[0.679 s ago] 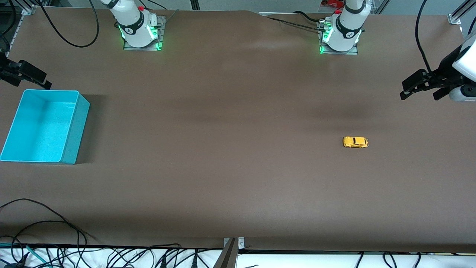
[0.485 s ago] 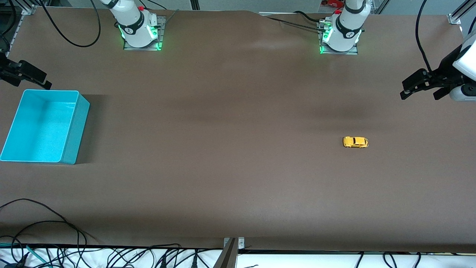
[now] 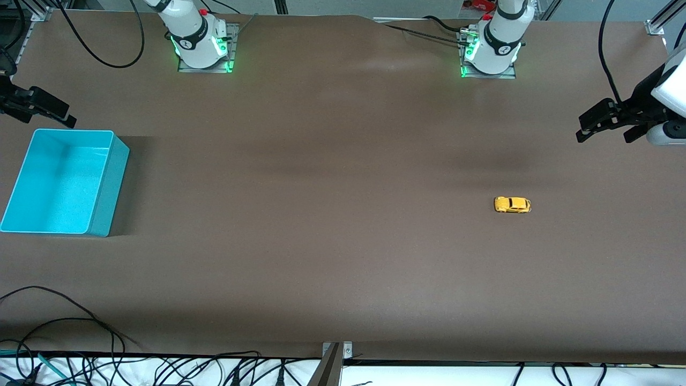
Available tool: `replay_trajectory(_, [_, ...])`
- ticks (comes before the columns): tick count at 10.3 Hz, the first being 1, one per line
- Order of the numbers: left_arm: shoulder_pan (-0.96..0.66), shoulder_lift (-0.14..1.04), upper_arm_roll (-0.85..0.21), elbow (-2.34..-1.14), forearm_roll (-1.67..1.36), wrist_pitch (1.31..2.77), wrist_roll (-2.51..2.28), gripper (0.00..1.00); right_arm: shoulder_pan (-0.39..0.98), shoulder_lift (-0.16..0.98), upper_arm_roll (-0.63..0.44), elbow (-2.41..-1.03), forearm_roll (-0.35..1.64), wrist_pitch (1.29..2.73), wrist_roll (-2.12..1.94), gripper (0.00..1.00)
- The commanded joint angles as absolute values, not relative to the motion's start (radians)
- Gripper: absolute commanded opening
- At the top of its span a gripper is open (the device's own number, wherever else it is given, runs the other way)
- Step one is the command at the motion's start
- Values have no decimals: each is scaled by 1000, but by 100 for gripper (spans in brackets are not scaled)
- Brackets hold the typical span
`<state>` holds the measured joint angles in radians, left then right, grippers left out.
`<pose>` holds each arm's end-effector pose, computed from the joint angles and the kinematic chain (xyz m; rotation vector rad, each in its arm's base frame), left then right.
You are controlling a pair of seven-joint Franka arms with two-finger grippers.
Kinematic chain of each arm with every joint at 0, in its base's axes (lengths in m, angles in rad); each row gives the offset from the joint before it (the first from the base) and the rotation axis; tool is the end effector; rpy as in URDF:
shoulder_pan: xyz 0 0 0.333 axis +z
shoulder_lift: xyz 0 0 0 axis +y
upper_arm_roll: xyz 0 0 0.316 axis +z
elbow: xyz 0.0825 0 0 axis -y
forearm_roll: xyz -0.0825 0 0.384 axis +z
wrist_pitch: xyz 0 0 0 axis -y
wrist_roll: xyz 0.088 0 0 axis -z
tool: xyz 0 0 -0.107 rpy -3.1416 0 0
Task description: Wind up and store yellow beetle car
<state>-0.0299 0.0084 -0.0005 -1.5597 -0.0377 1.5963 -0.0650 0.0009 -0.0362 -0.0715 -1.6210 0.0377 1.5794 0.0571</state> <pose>0.5595 -0.0210 0.6274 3.1018 0.0543 0.0409 0.5425 -0.0351 0.6215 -3.0949 0.1985 0.0081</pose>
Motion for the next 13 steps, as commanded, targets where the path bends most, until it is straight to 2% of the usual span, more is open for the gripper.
replay_trajectory(1, [-14, -11, -2, -1583, -57, 1601, -58, 100, -2, -49, -74, -1632, 44, 1553, 41, 100])
replay_trajectory(8, [-18, -8, -8, -1575, -51, 1595, -60, 100, -2, 3, -71, -1600, -43, 1537, 58, 100])
replay_trajectory(13, [-28, -6, -9, -1571, -49, 1595, -66, 100, 2, 5, -66, -1574, -28, 1537, 60, 100])
